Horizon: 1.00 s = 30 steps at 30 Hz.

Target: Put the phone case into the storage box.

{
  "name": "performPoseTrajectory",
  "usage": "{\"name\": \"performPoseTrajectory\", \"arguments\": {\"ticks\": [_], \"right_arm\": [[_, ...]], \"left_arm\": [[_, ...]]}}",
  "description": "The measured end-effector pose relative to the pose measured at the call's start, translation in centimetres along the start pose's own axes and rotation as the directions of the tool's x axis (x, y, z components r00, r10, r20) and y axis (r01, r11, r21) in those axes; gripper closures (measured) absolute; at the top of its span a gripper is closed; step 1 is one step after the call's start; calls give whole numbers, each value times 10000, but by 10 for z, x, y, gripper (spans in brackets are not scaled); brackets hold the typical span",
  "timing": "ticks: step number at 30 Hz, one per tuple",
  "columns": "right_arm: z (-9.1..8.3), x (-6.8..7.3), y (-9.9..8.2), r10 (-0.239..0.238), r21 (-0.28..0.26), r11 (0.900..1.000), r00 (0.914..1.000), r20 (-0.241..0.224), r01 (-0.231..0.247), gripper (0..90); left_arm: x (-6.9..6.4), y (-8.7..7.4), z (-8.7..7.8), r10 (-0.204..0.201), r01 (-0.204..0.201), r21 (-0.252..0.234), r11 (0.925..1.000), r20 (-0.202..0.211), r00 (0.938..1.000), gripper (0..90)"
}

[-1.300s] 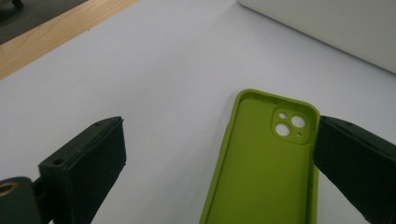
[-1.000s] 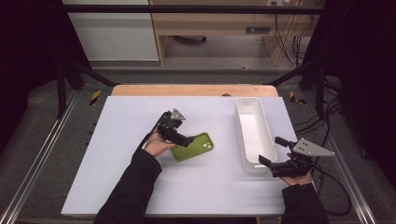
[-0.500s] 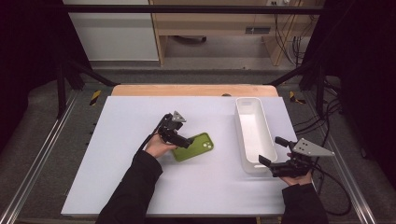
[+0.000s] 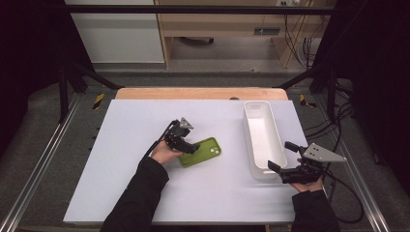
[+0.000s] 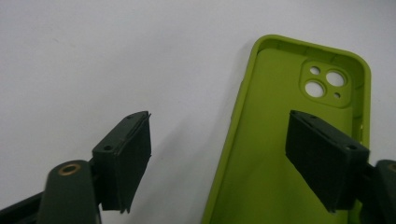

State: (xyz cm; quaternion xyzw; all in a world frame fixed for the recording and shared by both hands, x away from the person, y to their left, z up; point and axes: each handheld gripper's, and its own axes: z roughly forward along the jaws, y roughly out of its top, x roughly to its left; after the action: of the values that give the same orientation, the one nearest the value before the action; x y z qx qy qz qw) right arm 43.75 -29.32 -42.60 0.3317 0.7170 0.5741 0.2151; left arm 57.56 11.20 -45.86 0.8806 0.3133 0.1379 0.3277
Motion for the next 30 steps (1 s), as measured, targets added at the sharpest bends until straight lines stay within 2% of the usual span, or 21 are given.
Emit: {"name": "performPoseTrajectory", "arguments": {"ticks": [10, 20, 30], "right_arm": [[0, 0, 0, 4, 8, 10000, 10000, 5, -4, 2], [0, 0, 0, 3, 16, 10000, 10000, 7, -3, 2], [0, 0, 0, 6, 6, 10000, 10000, -2, -6, 2]], "left_arm": [[0, -3, 2, 118, -117, 135, 9998, -113, 9999, 435], [3, -8, 2, -4, 3, 211, 9998, 67, 10000, 604], [4, -8, 2, -108, 102, 208, 9997, 267, 9996, 702]]}}
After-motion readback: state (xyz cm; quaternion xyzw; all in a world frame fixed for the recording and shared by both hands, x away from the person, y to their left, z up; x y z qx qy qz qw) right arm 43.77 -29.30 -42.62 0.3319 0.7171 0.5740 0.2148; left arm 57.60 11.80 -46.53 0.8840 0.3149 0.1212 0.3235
